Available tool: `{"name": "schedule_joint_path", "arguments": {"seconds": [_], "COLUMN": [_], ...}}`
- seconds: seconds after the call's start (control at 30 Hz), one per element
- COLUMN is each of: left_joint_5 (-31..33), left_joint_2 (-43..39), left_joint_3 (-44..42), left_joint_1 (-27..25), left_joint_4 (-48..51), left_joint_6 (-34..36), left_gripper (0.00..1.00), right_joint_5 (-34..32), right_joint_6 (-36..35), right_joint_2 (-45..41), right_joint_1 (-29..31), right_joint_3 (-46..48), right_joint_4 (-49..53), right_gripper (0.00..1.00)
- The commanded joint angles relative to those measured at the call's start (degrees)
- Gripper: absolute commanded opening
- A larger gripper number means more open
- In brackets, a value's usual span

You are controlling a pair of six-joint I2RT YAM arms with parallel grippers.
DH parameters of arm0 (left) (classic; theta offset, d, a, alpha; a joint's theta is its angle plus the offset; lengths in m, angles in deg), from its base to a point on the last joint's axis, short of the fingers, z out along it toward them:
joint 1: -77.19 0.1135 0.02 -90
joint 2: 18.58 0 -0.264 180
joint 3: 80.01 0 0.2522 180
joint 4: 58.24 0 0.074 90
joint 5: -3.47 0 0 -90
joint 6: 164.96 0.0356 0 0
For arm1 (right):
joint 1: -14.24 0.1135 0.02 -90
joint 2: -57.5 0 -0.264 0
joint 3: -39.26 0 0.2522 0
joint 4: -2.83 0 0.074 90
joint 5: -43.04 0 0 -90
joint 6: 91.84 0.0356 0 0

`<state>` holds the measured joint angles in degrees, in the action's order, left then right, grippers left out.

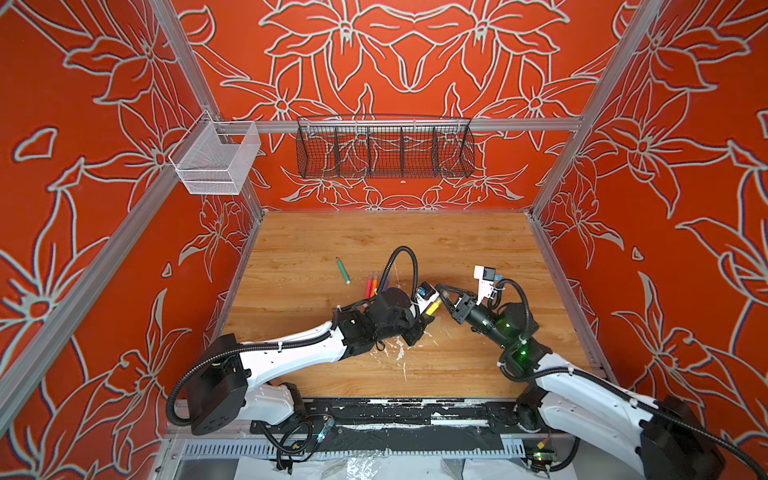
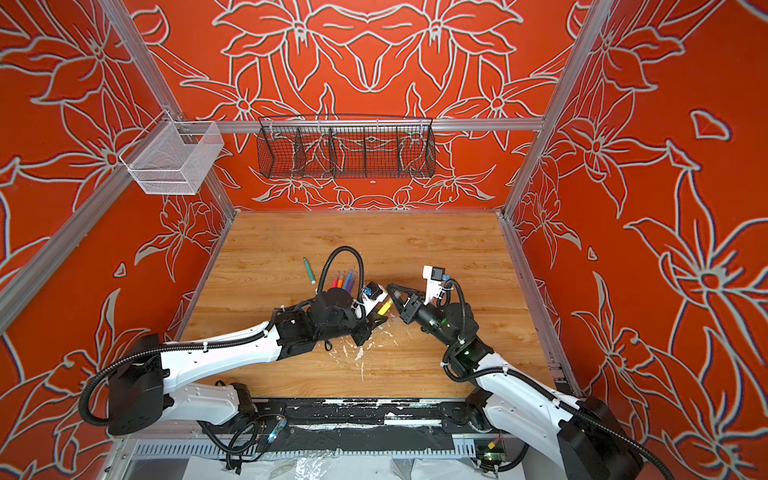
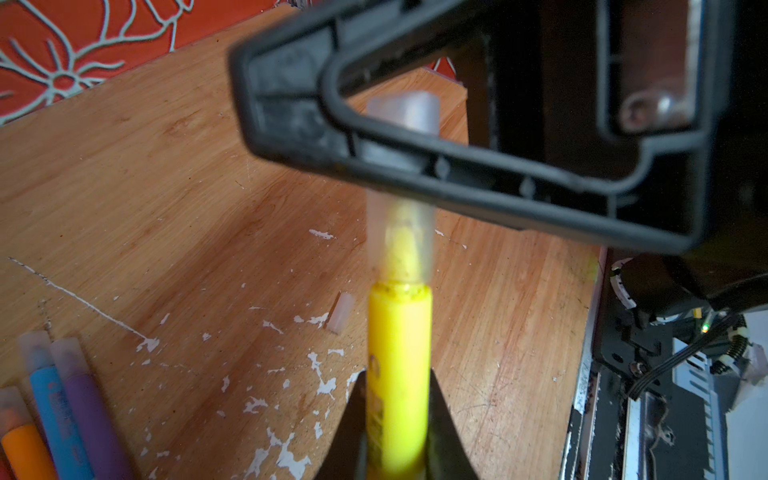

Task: Insert the pens into the pen caps
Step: 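Press the cap down onto the yellow marker with the right gripper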

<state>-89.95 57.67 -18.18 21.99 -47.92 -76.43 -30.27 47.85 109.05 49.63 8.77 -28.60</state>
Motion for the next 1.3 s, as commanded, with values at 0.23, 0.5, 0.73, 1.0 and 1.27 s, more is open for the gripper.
{"name": "schedule_joint_path", "arguments": {"seconds": [0.23, 0.5, 0.73, 1.0, 1.27], "left_joint_5": [5.29, 18.04, 22.98, 17.53, 0.30], "left_joint_2": [-3.40, -3.87, -0.78, -0.38, -4.13], "left_joint_3": [0.66, 4.54, 12.59, 18.00, 18.57], "left_joint_1": [-0.45, -0.44, -0.44, 2.16, 10.38], "left_joint_4": [-2.64, -4.69, -8.33, -9.12, -8.26], "left_joint_6": [0.87, 4.57, 7.41, -0.02, -9.77], "left_gripper": [0.00, 0.00, 0.00, 0.00, 0.00], "right_joint_5": [-4.39, -13.03, -11.88, -11.85, -10.19], "right_joint_6": [0.19, 1.24, 3.55, 3.83, 2.28], "right_joint_2": [1.92, 2.69, 8.29, 10.93, 11.88], "right_joint_1": [7.03, 11.62, 13.45, 15.58, 17.55], "right_joint_3": [-3.48, -8.65, -11.57, -11.48, -10.20], "right_joint_4": [6.12, 21.74, 23.55, 21.28, 14.50], "right_gripper": [0.00, 0.00, 0.00, 0.00, 0.00]}}
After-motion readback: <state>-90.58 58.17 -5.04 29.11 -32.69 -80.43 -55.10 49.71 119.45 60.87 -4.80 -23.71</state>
